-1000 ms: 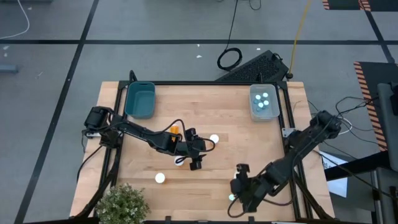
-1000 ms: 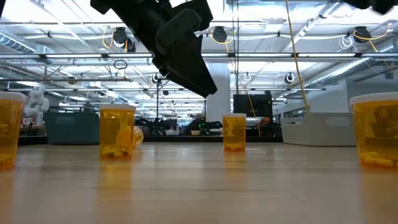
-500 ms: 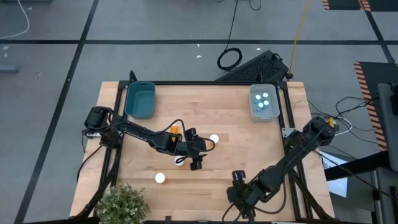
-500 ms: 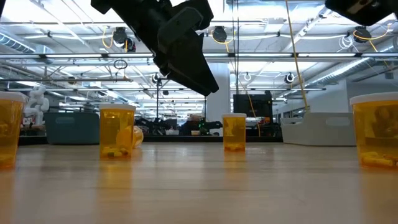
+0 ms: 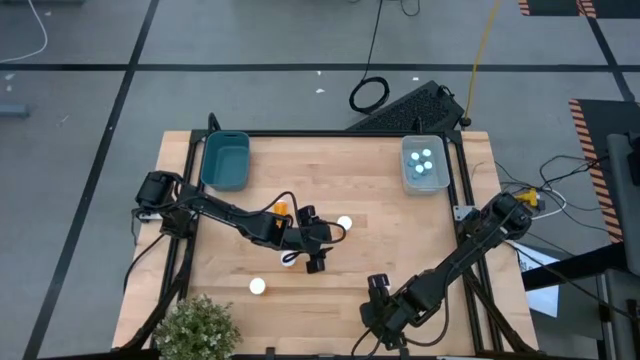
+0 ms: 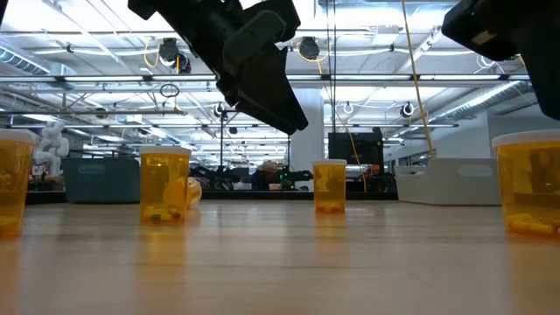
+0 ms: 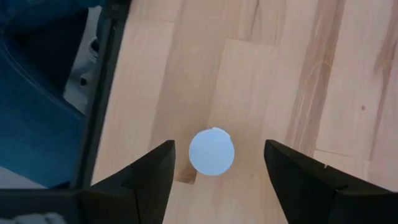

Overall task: Pick and place medicine bottles into bin by pill shape (circle, oval)
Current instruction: Put the blue tablet bottle into the gray bin

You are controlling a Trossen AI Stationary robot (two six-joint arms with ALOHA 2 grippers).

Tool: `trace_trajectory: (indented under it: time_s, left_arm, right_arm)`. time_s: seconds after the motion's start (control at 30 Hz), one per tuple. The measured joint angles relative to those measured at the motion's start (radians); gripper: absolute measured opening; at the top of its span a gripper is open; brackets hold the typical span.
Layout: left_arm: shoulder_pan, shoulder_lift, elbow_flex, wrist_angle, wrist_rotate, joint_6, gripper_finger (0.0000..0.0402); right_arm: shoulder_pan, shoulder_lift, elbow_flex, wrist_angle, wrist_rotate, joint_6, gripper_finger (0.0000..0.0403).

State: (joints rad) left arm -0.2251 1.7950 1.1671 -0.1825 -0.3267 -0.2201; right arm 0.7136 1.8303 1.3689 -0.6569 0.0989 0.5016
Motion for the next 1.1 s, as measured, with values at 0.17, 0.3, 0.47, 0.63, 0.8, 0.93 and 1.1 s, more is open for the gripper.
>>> trace_trajectory:
  time_s: [0.17, 0.3, 0.47, 0.63, 0.8, 0.93, 1.1]
  left_arm:
    - [0.0, 0.0, 0.0, 0.0, 0.0, 0.003, 0.0253]
    - [0.0, 0.0, 0.0, 0.003, 0.0, 0.004, 0.0253]
    - [0.0, 0.0, 0.0, 0.004, 0.0, 0.004, 0.0253]
    - [0.0, 0.0, 0.0, 0.009, -0.015, 0.004, 0.0253]
    - [0.0, 0.0, 0.0, 0.009, -0.015, 0.006, 0.0253]
    - [0.0, 0.0, 0.0, 0.009, -0.015, 0.007, 0.0253]
    - [0.0, 0.0, 0.0, 0.01, -0.016, 0.007, 0.0253]
  right_arm:
    - [0.0, 0.001, -0.019, 0.019, 0.0, -0.01, 0.0234]
    - [0.0, 0.001, -0.041, 0.043, -0.011, -0.017, 0.0224]
    - [0.0, 0.001, -0.053, 0.058, -0.024, -0.02, 0.021]
    - [0.0, 0.001, -0.053, 0.059, -0.024, -0.031, 0.0192]
    - [0.0, 0.001, -0.082, 0.115, -0.024, -0.051, 0.0162]
    - [-0.003, 0.001, -0.103, 0.134, -0.026, -0.042, 0.0134]
    - [-0.009, -0.001, -0.103, 0.146, -0.025, -0.04, 0.0111]
